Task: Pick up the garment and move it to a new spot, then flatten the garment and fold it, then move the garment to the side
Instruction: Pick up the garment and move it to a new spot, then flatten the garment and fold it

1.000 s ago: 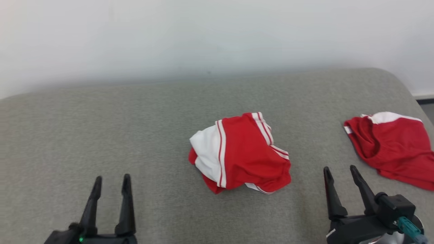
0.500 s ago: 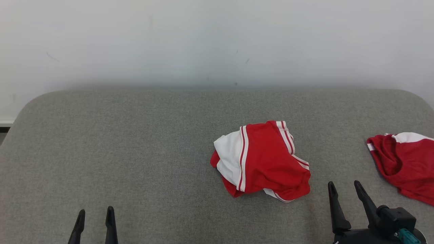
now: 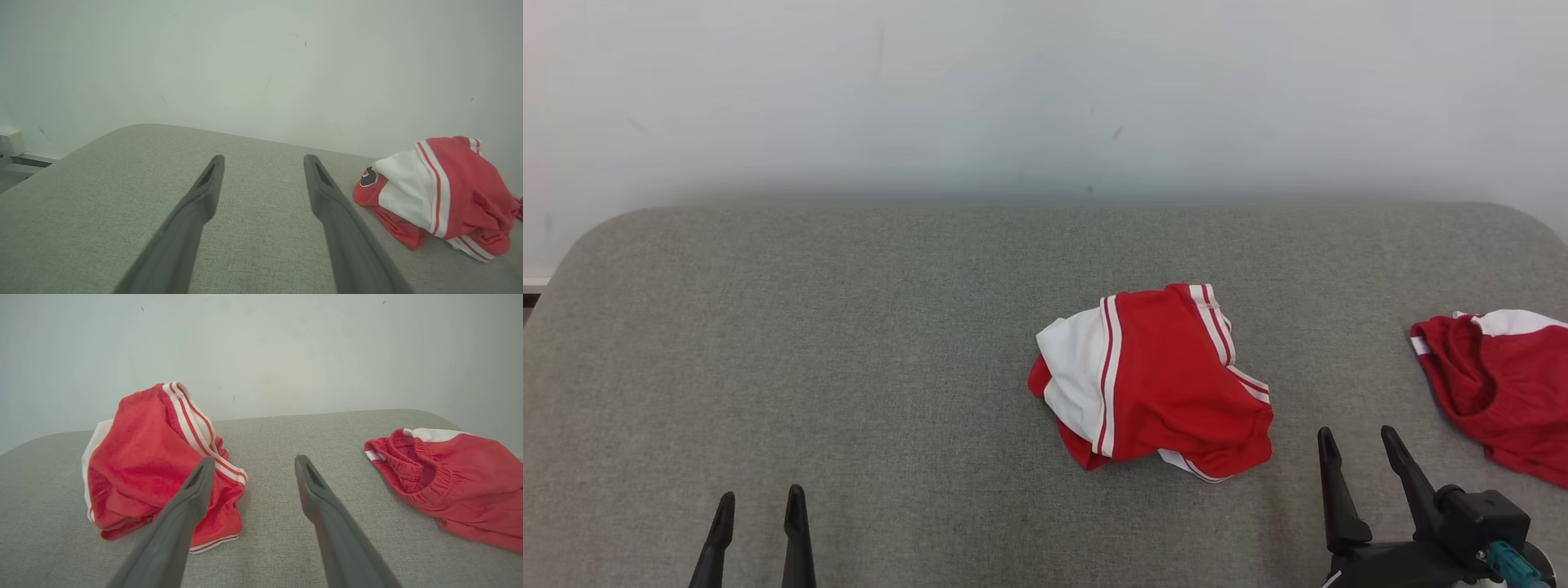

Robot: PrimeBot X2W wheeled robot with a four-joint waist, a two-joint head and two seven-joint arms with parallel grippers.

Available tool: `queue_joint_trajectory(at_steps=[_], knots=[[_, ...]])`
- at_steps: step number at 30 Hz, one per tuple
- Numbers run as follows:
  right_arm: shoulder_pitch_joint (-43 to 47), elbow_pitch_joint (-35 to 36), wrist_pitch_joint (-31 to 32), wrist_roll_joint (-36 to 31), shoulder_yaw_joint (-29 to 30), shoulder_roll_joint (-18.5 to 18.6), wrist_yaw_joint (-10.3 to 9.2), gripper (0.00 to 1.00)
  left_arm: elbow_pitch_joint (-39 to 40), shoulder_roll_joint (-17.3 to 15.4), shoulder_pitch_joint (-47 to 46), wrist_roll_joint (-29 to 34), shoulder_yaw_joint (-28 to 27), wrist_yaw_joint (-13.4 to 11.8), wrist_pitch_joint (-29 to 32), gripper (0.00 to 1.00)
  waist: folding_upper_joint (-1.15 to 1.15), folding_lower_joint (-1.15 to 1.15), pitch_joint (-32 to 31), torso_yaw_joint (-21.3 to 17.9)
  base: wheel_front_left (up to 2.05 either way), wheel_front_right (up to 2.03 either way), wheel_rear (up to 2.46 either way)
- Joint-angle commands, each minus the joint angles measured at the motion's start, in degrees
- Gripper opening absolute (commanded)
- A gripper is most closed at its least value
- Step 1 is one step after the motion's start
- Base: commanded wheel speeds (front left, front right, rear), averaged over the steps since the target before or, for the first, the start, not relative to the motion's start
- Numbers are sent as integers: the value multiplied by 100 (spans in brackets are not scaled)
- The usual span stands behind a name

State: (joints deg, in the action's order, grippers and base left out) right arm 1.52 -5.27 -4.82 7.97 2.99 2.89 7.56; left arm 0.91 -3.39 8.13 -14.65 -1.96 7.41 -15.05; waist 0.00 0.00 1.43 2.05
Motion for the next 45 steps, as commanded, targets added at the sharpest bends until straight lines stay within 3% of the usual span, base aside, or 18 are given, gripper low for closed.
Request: queue_joint_trajectory(at_steps=[1, 26, 38, 45], knots=[[-16, -6, -17, 28, -10, -1, -13, 100, 18, 21, -52, -40, 14, 5, -19, 100, 0, 0, 5, 5, 0, 0, 0], [-122, -75, -20, 120, -237, 1, -13, 100, -4, 50, -16, -81, 197, 7, -20, 100, 0, 0, 48, -222, 0, 0, 0], [-242, -95, -43, 150, -336, 0, -13, 100, -779, -54, -740, -69, 350, 0, 42, 100, 0, 0, 251, -1201, 0, 0, 0], [-301, -165, -133, 216, -341, -1, -13, 100, -1392, -140, -1510, -471, 357, -8, 513, 100, 0, 0, 440, -1793, 0, 0, 0]])
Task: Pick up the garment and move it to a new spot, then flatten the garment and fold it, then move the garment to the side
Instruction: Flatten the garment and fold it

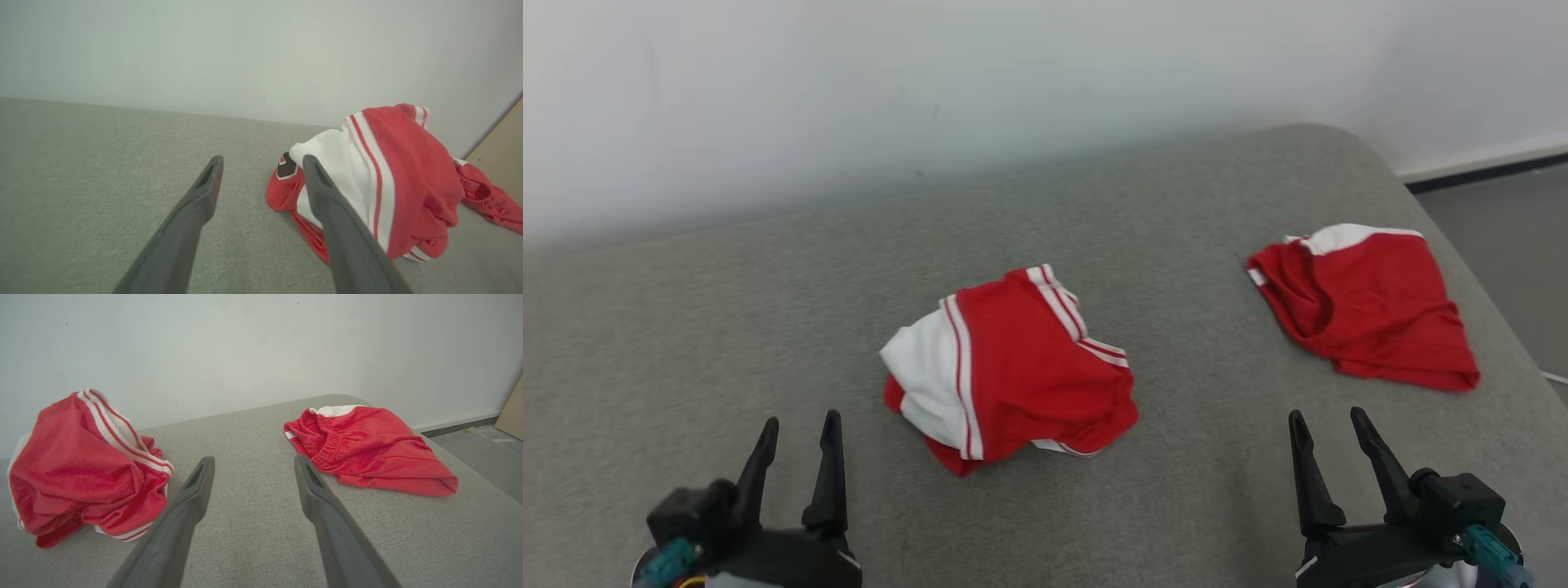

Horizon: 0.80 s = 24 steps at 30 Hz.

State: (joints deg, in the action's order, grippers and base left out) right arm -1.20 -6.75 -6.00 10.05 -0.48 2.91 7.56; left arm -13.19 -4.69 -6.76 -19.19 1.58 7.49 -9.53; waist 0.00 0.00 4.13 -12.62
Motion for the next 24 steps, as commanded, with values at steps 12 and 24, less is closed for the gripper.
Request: queue_joint_trajectory(at_steps=[12, 24], knots=[[-142, -192, -196, 115, -62, -4, -13, 100, -887, -85, -1018, -497, -137, -180, 982, 100, 0, 0, 389, -872, 0, 0, 0], [-210, -264, -230, 98, -116, -3, -13, 100, -1350, 20, -1440, -797, -49, -290, 1487, 0, 0, 0, 402, -896, 0, 0, 0]])
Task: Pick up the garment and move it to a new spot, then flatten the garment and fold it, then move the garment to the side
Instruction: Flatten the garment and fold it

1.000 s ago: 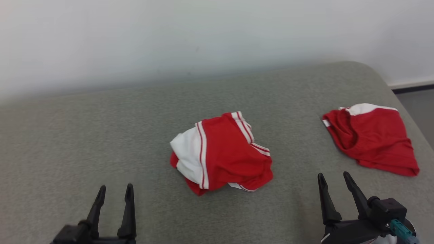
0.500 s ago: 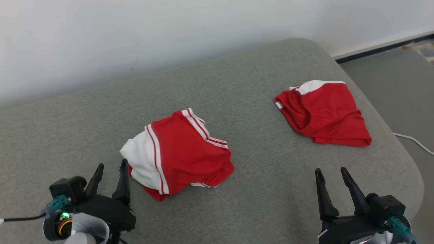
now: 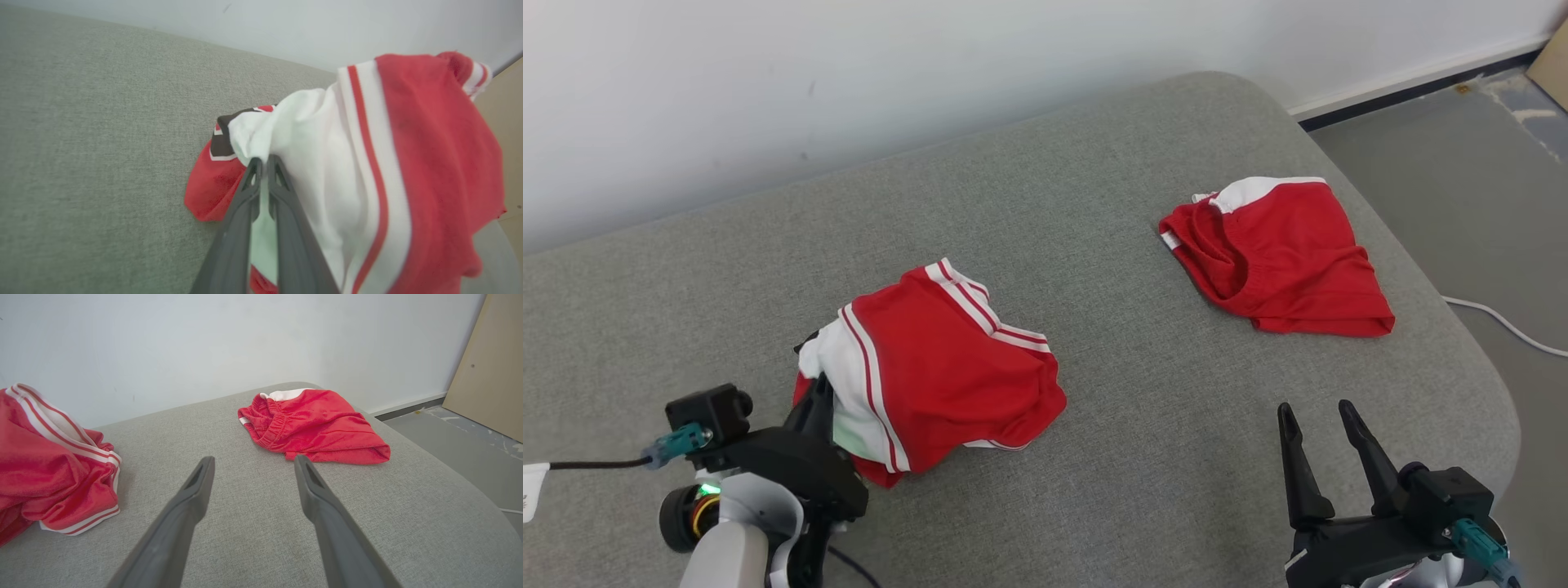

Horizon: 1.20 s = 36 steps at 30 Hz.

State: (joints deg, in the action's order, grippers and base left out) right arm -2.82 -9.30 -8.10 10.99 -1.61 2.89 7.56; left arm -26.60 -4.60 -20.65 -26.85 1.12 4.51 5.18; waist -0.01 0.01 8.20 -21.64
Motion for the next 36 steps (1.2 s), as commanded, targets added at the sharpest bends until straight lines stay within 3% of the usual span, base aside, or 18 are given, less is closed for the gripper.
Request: queue_joint_trajectory(at_steps=[1, 15, 22, 28, 33, 36], knots=[[-44, -14, -15, -2, -7, -2, -13, 100, -11, 30, -84, -91, 19, 43, 25, 0, 1, -1, -11, 11, 0, 0, 0], [-10, -13, 78, -41, -63, -2, -13, 100, 738, 126, -1057, -377, 672, 274, -726, 0, 1, -1, -212, 136, 0, 0, 0], [-54, -37, 70, -12, -99, -1, -13, 100, 1072, 112, -2246, -61, 1111, 298, -1059, 0, 1, -1, -242, 127, 0, 0, 0], [-23, -71, 58, -17, -122, -1, -13, 100, 1416, 152, -3200, -167, 1477, 309, -1353, 0, 1, -1, -316, 79, 0, 0, 0], [27, -64, 72, -25, -93, -2, -13, 100, 1772, 169, -3703, -614, 1698, 275, -1532, 0, 1, -1, -376, 133, 0, 0, 0], [46, -57, 80, -5, -121, -1, -13, 100, 1938, 167, -3853, -594, 1791, 74, -1573, 0, 1, -1, -406, 205, 0, 0, 0]])
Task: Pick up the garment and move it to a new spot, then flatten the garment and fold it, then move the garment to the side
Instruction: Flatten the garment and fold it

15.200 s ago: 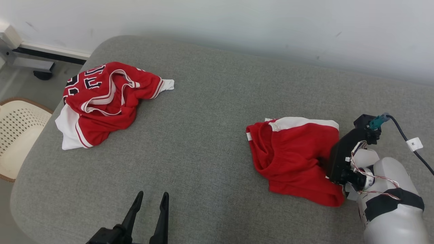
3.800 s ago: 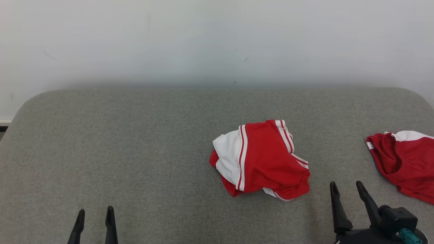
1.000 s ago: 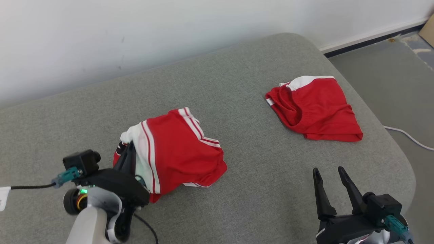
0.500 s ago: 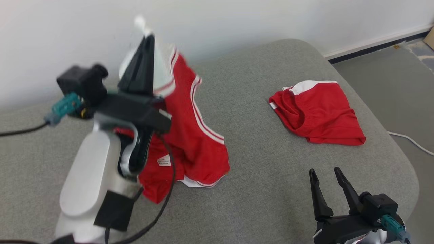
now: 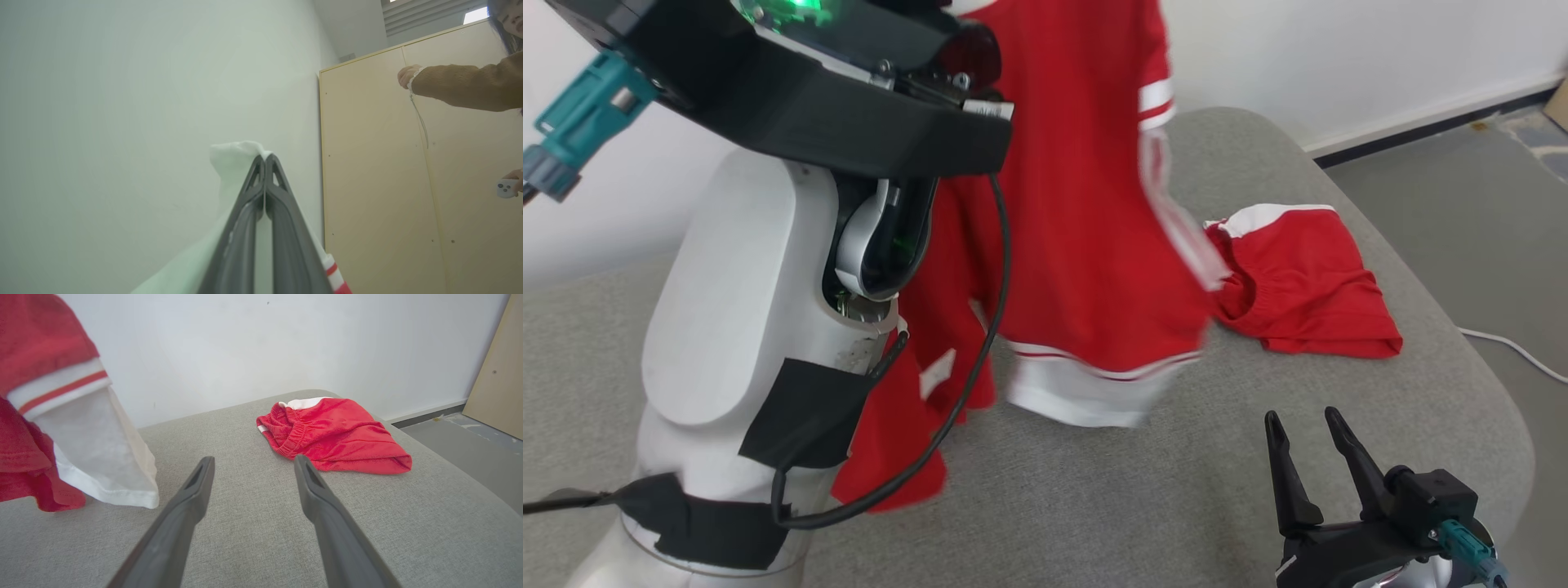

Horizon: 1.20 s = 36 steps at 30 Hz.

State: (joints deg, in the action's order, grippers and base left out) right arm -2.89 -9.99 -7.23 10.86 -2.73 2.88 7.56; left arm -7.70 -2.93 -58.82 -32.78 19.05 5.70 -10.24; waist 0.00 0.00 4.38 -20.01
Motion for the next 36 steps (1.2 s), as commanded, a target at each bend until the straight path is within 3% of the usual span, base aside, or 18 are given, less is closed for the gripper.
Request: queue_joint_trajectory(at_steps=[1, 4, 15, 22, 27, 31, 36], knots=[[62, 12, -6, 14, -6, 0, -13, 100, 83, 1, -48, 37, -10, -142, -23, 0, 0, 0, -32, 73, 0, 0, 0], [69, 18, -12, 27, 19, 0, -13, 100, 144, -44, 53, 83, -54, -317, 67, 0, 0, 0, -34, 137, 0, 0, 0], [112, 99, 47, -35, 83, -1, -13, 100, 249, -699, 393, 475, -550, -953, -15, 0, 0, 0, -47, 594, 0, 0, 0], [83, 65, 22, 22, 5, 1, -13, 100, 379, -560, 637, 591, -480, -1068, -242, 0, 0, 0, -53, 737, 0, 0, 0], [98, 47, -21, 83, -19, 0, -13, 100, 426, -452, 1642, 412, -480, -1207, -331, 0, 0, 0, 16, 710, 0, 0, 0], [85, 28, -67, 107, 49, 0, -13, 100, 391, -338, 2836, 252, -223, -1034, -416, 0, 0, 0, 136, 726, 0, 0, 0], [-41, 32, -53, 16, 73, -3, -13, 100, 28, -118, 3599, 102, 431, -561, -480, 0, 0, 0, 242, 877, 0, 0, 0]])
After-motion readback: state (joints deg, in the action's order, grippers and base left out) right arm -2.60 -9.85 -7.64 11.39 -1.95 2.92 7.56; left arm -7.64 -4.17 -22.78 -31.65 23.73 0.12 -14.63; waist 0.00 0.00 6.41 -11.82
